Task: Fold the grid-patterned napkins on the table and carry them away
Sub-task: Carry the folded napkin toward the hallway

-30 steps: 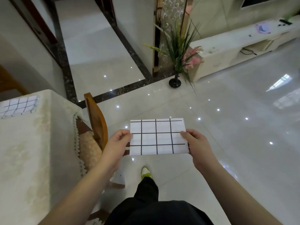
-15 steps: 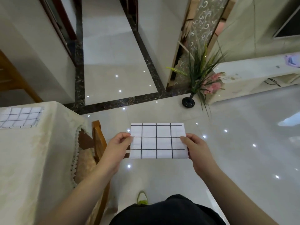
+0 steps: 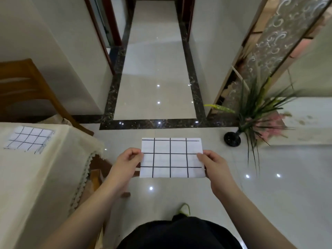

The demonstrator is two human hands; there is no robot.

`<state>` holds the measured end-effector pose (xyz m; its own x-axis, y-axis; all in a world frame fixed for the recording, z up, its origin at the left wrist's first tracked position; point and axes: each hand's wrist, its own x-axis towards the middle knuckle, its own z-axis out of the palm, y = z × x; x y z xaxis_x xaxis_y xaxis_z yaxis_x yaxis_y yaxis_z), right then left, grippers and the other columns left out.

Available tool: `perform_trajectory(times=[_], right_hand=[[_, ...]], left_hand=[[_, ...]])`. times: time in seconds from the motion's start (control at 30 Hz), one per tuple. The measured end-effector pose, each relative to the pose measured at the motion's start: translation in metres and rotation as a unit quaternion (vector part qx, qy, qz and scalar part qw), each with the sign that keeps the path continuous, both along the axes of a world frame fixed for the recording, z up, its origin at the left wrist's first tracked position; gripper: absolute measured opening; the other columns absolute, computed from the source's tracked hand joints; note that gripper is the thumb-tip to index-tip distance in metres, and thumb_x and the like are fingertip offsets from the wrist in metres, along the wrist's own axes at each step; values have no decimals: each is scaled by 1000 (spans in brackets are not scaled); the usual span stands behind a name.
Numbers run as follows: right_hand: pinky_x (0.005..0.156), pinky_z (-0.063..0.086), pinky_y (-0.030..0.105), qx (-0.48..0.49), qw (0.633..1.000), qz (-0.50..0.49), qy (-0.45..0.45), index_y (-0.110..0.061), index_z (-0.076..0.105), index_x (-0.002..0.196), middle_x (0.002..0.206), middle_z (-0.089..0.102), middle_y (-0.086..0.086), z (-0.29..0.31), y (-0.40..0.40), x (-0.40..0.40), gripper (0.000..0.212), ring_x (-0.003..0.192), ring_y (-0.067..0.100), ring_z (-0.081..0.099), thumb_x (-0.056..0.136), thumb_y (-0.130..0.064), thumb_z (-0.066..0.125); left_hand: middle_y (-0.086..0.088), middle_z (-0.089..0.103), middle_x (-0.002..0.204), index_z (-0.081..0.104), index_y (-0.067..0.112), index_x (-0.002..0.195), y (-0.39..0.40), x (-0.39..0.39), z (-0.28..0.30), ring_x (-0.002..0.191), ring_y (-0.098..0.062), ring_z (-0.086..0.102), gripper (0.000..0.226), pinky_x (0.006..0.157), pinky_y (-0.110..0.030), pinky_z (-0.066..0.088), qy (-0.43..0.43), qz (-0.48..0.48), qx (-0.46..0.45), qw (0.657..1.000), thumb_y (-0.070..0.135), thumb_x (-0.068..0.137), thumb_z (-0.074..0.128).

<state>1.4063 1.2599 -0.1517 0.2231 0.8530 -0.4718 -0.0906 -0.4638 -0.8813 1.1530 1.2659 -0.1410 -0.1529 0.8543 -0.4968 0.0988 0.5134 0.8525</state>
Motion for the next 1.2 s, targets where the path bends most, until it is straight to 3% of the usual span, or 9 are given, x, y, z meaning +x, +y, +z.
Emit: perform_trajectory(times=[0.1,0.23,0.4,0.53,0.83,1.0,1.2], right_hand=[[67,54,35,-6,999,35,16,-11,70,90,88,74,9,2,41,4,9,75,19,68,92,-14,62],[67,53,34,-13,997,68,21,-14,71,88,89,74,8,1,92,-4,8,76,20,68,91,-15,64],[73,55,39,-18,993,114,17,-11,71,90,91,74,10,-3,153,-33,8,77,19,67,91,-14,63],[79,57,42,-24,988,151,1,-13,71,93,93,75,8,-9,206,-68,9,83,22,69,92,-15,62],[70,57,33,-21,973,227,-39,-12,70,96,91,74,5,2,325,-153,10,79,17,69,93,-14,61],[78,57,39,1,963,263,-62,-14,70,97,92,74,3,2,380,-189,10,85,21,70,92,-16,61],[73,57,36,-10,950,307,-61,-17,71,92,88,75,3,-9,457,-234,8,80,19,69,91,-17,63]], left_hand=[[-10,69,104,67,19,98,25,2,5,102,-33,65,9,94,-54,52,12,32,11,999,23,95,59],[-13,70,99,67,18,94,52,-1,7,96,-32,66,9,90,-52,54,0,83,8,997,22,95,59],[-8,71,88,66,16,91,90,-21,-3,80,-22,68,9,73,-38,57,-27,157,3,987,17,96,58],[-8,69,86,64,17,89,129,-51,-18,76,-20,65,8,67,-34,53,-40,194,1,980,18,96,58],[-2,73,78,66,13,93,221,-123,-23,67,-13,69,10,51,-20,51,-46,255,15,966,17,96,57],[-3,72,81,64,7,97,264,-154,-21,71,-15,66,11,60,-24,51,-48,278,24,959,15,96,56],[-3,69,78,62,8,94,316,-182,-27,64,-13,63,10,57,-25,52,-56,334,16,941,13,98,54]])
